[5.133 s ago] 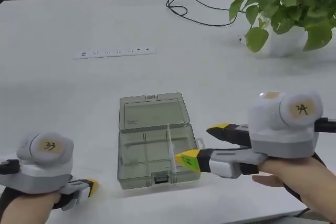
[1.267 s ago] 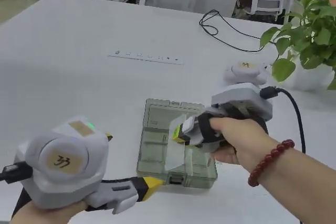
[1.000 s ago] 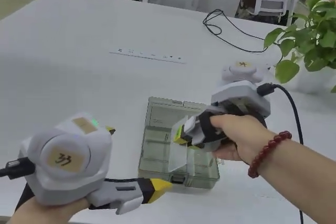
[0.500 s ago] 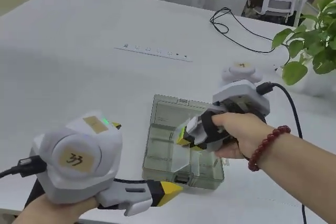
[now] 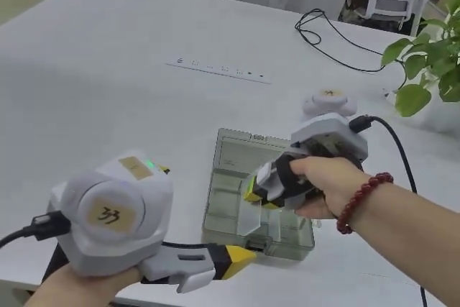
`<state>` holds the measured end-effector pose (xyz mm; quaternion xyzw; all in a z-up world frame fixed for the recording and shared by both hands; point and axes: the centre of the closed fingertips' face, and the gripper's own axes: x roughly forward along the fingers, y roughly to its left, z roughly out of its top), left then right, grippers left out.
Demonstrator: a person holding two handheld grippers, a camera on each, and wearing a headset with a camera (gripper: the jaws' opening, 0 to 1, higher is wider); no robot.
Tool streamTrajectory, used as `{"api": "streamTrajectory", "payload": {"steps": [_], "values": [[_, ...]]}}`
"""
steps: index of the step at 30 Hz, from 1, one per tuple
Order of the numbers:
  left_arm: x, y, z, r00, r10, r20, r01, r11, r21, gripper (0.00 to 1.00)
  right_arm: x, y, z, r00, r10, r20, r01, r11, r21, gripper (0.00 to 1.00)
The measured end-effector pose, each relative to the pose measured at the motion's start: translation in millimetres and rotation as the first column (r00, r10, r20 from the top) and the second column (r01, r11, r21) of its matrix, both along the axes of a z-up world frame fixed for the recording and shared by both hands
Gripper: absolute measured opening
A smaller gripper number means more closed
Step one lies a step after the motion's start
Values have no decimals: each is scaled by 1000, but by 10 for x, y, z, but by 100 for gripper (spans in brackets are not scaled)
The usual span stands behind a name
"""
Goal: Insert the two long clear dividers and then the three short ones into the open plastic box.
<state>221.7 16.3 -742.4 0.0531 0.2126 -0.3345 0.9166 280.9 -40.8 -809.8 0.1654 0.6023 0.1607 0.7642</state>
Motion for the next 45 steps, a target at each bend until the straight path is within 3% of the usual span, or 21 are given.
{"api": "streamTrajectory", "payload": {"steps": [7,15,17,22,26,40,45], "values": [[4,14,-7,1000,3,-6,-3,1000,1,98,3,14,5,1000,29,-9,-29,999,-17,7],[-5,18,-33,1000,-5,-12,5,1000,21,97,5,36,16,990,138,-10,-138,986,-95,7],[1,24,-26,1000,-1,-13,1,1000,13,97,6,45,12,985,175,-8,-175,977,-125,7],[8,29,-17,1000,4,-10,-4,1000,4,97,11,78,-4,954,298,11,-288,929,-233,7],[20,41,-12,1000,12,-8,-12,1000,-1,96,12,113,-22,943,333,11,-319,909,-269,7],[38,60,-10,999,32,2,-32,999,-6,96,10,127,-169,923,384,20,-353,866,-355,7],[43,72,-13,999,35,7,-35,999,1,95,11,123,-230,924,382,17,-350,862,-366,7]]}}
